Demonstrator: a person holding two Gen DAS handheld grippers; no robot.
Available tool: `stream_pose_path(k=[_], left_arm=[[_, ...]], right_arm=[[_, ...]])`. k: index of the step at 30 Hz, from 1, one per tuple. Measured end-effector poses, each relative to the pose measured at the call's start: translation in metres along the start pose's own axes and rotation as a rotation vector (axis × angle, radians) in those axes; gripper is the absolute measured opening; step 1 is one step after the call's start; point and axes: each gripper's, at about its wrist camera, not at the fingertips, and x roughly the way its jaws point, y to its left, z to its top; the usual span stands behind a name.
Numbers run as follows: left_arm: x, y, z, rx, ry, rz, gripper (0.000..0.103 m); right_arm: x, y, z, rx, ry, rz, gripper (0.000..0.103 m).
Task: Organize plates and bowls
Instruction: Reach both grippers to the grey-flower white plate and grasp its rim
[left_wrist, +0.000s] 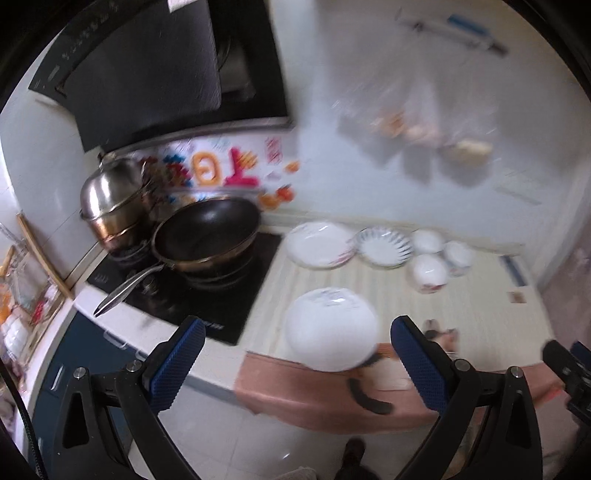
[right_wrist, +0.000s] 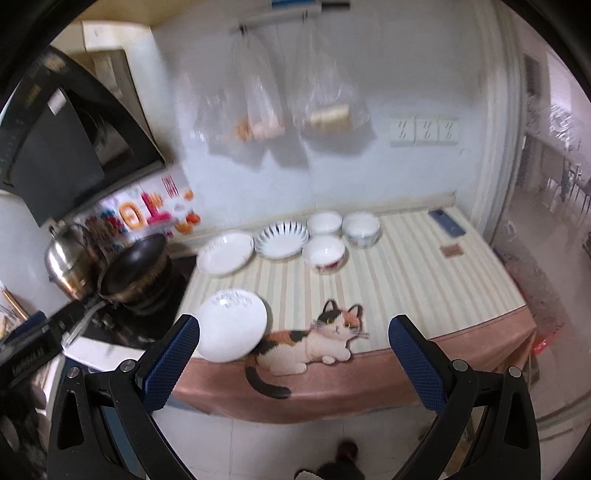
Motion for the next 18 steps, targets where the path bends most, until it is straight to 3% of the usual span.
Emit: stream_pose_path(k=[5, 10, 16, 18], left_arm=[[0.096, -0.002, -0.001, 0.001, 0.133, 0.047, 0.103], [0.207, -0.008, -0.014, 0.03, 0.315, 0.007, 0.103], [0.3, -0.005, -0.033, 0.003, 0.484, 0.007, 0.103], [0.325, 0.001, -0.039, -0.031, 0.529, 0.005, 0.102]], right_arm=[[0.109, -0.001, 0.004, -0.038, 0.143, 0.059, 0.103], [0.226, 0.003, 0.006, -0.093, 0.302, 0.144, 0.103], [0.361, 0.017, 0.0, -0.14, 0.504, 0.258, 0.102], [0.386, 0.023, -0.006, -0.127, 0.562, 0.292, 0.101]])
